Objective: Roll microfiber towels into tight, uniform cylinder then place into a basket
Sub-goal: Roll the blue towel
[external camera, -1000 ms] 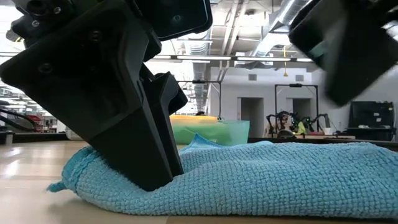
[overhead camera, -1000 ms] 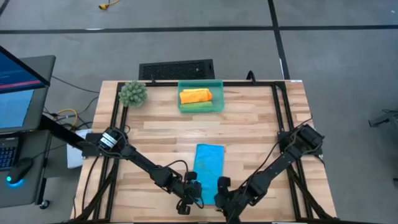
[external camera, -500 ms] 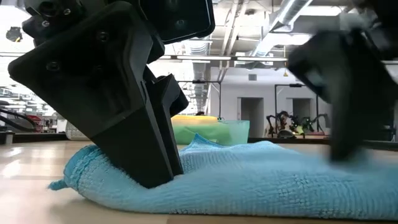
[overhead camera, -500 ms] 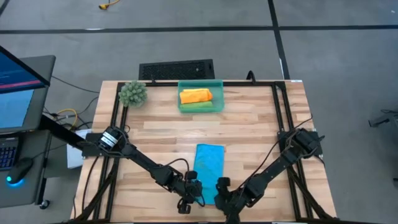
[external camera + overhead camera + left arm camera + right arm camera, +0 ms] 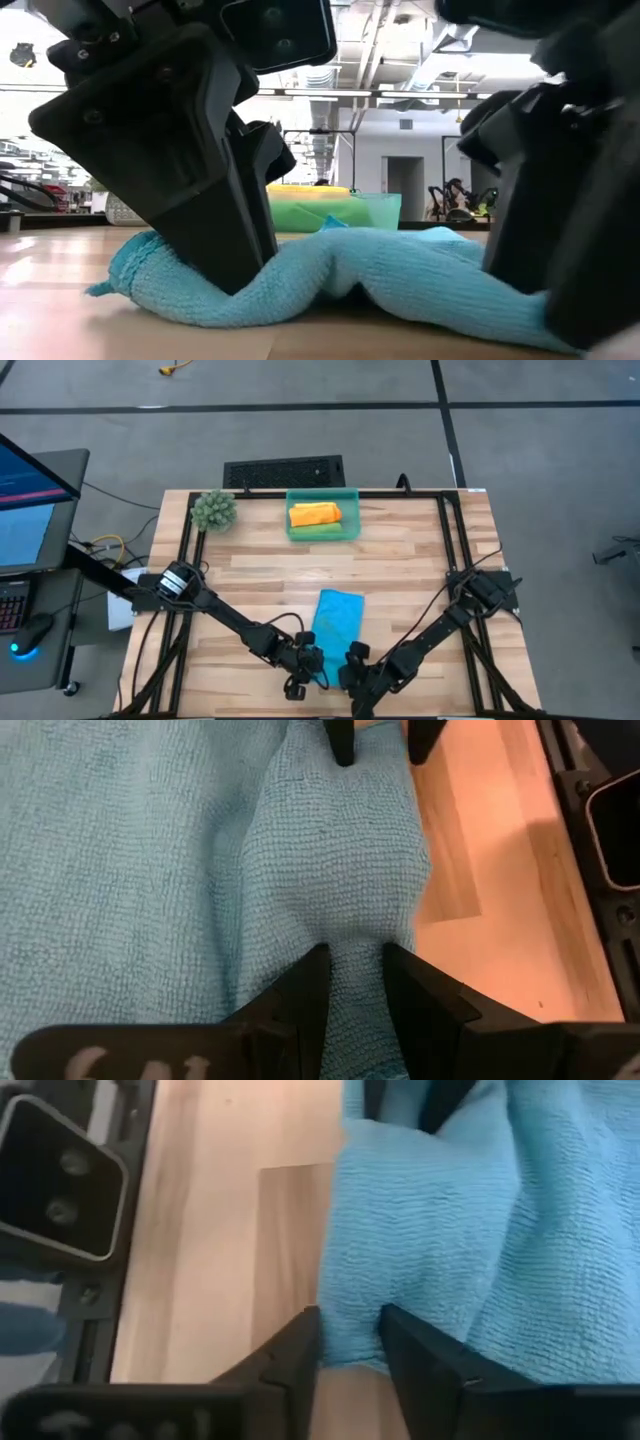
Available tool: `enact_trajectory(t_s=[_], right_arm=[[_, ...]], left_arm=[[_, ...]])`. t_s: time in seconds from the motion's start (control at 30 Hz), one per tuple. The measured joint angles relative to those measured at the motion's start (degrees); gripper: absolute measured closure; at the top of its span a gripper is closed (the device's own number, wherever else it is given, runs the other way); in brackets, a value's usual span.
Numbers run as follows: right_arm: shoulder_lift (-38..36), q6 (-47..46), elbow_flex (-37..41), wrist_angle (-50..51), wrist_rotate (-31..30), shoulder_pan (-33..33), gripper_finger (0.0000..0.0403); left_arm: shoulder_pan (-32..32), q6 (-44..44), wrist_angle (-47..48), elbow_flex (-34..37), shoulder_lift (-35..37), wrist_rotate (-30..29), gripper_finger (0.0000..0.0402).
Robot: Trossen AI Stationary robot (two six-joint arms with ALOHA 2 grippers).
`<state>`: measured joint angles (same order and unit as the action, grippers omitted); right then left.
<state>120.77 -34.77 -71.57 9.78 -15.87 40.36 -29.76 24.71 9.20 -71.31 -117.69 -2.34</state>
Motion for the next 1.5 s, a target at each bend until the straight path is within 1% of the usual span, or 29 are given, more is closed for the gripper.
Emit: enact_trajectory(t_s=[0.1, 0.27, 0.3, 0.47, 0.6, 0.73, 0.9, 1.13, 1.2, 1.3, 1.4, 1.5], right_arm=[[0.02, -1.74, 0.14, 0.24, -0.30, -0.44, 0.0283], [0.11, -2.93, 0.28, -0.79, -0.35, -0.72, 0.0378], [0.11, -2.93, 0.31, -1.02, -0.36, -0.69, 0.0387], [0.07, -7.57, 0.41, -1.83, -0.11, -0.27, 0.0381], [0.11, -11.30, 0.07, -2.98, 0.34, 0.30, 0.0395], [0.43, -13.65, -0.76, -6.14, 1.42, 0.82, 0.0390], [0.70, -16.26, -0.79, -10.80, 3.12, 0.90, 0.0398], [0.64, -21.84, -0.79, -11.90, 6.38, 0.87, 0.0399], [0.61, -24.07, -0.81, -12.50, 7.08, 0.87, 0.0399], [0.59, -27.33, -0.81, -14.40, 7.21, 1.07, 0.0399], [0.50, -28.49, -0.91, -17.42, 7.09, 1.45, 0.0400], [0.42, -28.87, -0.96, -18.42, 7.07, 1.95, 0.0401]], left_arm=[[0.02, -0.02, 1.20, -0.01, 0.37, 0.05, 0.0306], [0.02, -0.05, 3.57, 0.01, 1.30, -0.20, 0.0306], [0.02, -0.16, 4.43, 0.07, 1.65, -0.32, 0.0306], [0.02, -0.62, 7.56, 0.22, 4.41, -0.92, 0.0306], [-0.15, -0.66, 10.92, 0.20, 6.99, -0.76, 0.0306], [-0.75, -0.68, 13.02, 0.17, 9.31, -2.51, 0.0306], [-2.38, -0.68, 13.35, 0.07, 9.75, -3.04, 0.0306], [-5.02, -0.72, 10.36, 0.04, 9.75, -3.03, 0.0306], [-5.92, -1.49, 10.33, 0.04, 9.75, -3.21, 0.0306], [-6.98, -3.03, 10.39, 0.04, 9.75, -5.00, 0.0306], [-7.41, -5.77, 10.31, 0.04, 9.75, -5.82, 0.0306], [-7.11, -8.64, 7.04, 1.63, 9.75, -7.09, 0.0306]])
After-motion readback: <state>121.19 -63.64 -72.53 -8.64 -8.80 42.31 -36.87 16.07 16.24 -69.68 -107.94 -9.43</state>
